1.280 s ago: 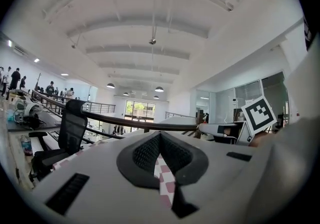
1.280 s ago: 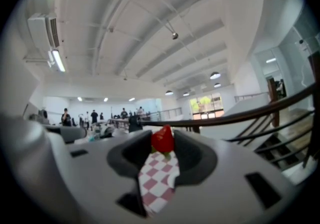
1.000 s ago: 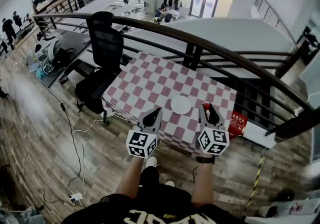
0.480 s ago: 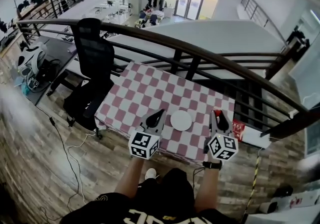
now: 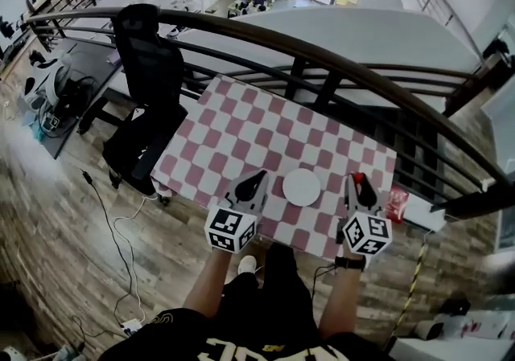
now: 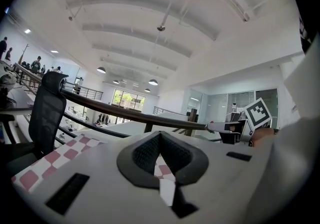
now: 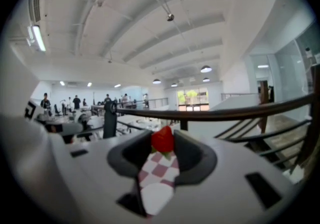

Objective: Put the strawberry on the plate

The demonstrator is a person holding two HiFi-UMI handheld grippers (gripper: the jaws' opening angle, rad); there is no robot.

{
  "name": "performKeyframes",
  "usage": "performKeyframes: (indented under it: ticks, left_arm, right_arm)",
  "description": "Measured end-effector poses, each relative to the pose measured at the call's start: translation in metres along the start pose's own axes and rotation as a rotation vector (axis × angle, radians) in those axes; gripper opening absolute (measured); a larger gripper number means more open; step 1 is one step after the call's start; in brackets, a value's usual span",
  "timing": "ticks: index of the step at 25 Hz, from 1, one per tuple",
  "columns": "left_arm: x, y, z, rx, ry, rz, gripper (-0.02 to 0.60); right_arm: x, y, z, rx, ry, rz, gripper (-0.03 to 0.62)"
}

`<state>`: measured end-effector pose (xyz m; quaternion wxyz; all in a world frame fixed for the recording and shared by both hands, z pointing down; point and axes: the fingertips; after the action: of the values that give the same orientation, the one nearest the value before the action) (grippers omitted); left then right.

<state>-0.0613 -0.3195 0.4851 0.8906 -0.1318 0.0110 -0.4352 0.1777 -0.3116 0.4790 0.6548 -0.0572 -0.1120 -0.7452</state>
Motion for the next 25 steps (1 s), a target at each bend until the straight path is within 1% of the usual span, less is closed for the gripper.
performKeyframes:
  ticks: [4,9,15,20,22,25]
  left_arm:
    - [0.019,-0.004,0.026,-0.006,-0.065,-0.004,0.009]
    - [0.047,-0.004,0.058,-0.009,-0.137,-0.007,0.009]
    - [0.076,0.003,0.095,0.035,-0.209,0.031,0.009]
    - [0.093,0.007,0.13,0.076,-0.273,0.067,0.009]
    - [0.099,0.009,0.144,0.094,-0.295,0.085,0.009]
    - [0.108,0.008,0.163,0.114,-0.316,0.104,0.009]
  right_arm:
    - [0.02,0.008,0.031,-0.025,-0.079,-0.044,0.146]
    - [0.047,0.015,0.068,-0.141,-0.181,-0.133,0.146]
    - [0.076,0.005,0.113,-0.365,-0.289,-0.332,0.146]
    - [0.095,-0.014,0.165,-0.607,-0.38,-0.524,0.146]
    - [0.103,-0.019,0.185,-0.67,-0.405,-0.581,0.146]
    - [0.116,-0.026,0.211,-0.718,-0.433,-0.645,0.146]
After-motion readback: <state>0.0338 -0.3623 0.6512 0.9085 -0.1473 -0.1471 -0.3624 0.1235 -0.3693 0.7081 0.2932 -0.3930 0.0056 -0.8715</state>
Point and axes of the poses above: the fingertips, and each gripper's own axes: x forward along the fingers, y to its right, z out of its underside
